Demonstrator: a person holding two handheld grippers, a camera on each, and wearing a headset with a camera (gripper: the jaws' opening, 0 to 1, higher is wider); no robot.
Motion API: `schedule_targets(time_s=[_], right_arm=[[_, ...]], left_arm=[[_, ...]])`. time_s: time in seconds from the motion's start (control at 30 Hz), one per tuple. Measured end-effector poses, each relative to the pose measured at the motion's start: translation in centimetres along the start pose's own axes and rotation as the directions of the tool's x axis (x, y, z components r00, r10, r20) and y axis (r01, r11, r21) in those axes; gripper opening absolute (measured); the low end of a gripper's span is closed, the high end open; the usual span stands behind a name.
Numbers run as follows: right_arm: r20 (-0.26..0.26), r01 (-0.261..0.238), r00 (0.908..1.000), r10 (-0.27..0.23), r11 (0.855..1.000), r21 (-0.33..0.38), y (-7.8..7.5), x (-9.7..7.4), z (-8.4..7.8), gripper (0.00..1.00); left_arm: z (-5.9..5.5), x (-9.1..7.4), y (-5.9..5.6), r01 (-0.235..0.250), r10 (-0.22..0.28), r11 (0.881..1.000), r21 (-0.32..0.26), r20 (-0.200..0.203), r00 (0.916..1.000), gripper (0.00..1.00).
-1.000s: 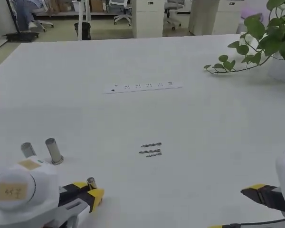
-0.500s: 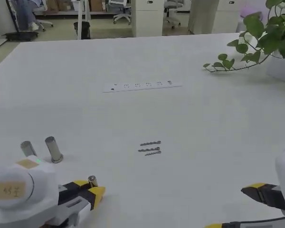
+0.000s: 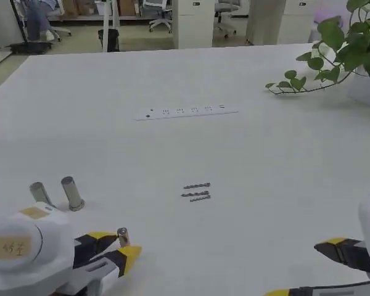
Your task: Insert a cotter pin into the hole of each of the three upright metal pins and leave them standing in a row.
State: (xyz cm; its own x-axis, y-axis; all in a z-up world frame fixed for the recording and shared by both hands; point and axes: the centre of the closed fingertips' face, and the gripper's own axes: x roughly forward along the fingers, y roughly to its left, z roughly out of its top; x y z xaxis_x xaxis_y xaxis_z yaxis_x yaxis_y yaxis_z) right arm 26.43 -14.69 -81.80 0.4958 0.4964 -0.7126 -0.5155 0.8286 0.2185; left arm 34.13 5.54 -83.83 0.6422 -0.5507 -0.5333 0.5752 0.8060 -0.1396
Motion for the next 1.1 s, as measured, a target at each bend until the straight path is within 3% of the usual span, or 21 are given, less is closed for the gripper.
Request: schedule_targets(time_s=[0.2,0.4,0.5,0.57,0.6,0.67,0.87,1.1], right_arm=[[0.005,0.000,1.0000,0.000,1.000,-0.002,0.1,0.0,0.1,0.93],[0.004,-0.002,1.0000,0.002,1.000,0.003,0.2,0.0,-0.1,0.93],[0.005,-0.003,1.0000,0.003,1.000,0.004,0.2,0.0,-0.1,0.93],[0.007,-0.002,1.0000,0.001,1.000,0.003,0.2,-0.1,-0.1,0.93],[0.008,-0.003,1.0000,0.003,1.000,0.003,0.2,-0.1,-0.1,0.93],[0.010,-0.004,0.9999,0.004,1.000,0.005,0.3,-0.1,0.0,0.93],[0.009,-0.006,0.9999,0.006,1.000,0.001,0.3,-0.2,0.0,0.93],[-0.016,-0.011,0.9998,0.010,0.999,-0.049,0.3,-0.2,0.6,0.92]], left_arm=[[-0.1,-0.7,0.3,-0.013,0.013,1.000,0.019,-0.004,0.9999,0.42],[0.3,-1.9,0.2,0.000,0.000,1.000,0.017,0.018,0.9998,0.56],[0.3,-2.4,0.0,0.001,-0.002,0.998,0.056,0.022,0.9998,0.67],[0.0,-2.5,-0.1,0.004,-0.004,0.997,0.080,0.006,1.0000,0.71],[-0.6,-2.7,0.0,-0.005,0.008,0.993,0.122,-0.021,0.9998,0.72],[-1.1,-2.7,-0.1,-0.002,0.007,0.991,0.130,-0.041,0.9991,0.76],[-1.3,-3.0,-1.7,0.054,-0.046,0.982,0.179,-0.045,0.9979,0.97],[-1.4,-3.3,-2.5,0.088,-0.079,0.981,0.175,-0.058,0.9952,0.99]])
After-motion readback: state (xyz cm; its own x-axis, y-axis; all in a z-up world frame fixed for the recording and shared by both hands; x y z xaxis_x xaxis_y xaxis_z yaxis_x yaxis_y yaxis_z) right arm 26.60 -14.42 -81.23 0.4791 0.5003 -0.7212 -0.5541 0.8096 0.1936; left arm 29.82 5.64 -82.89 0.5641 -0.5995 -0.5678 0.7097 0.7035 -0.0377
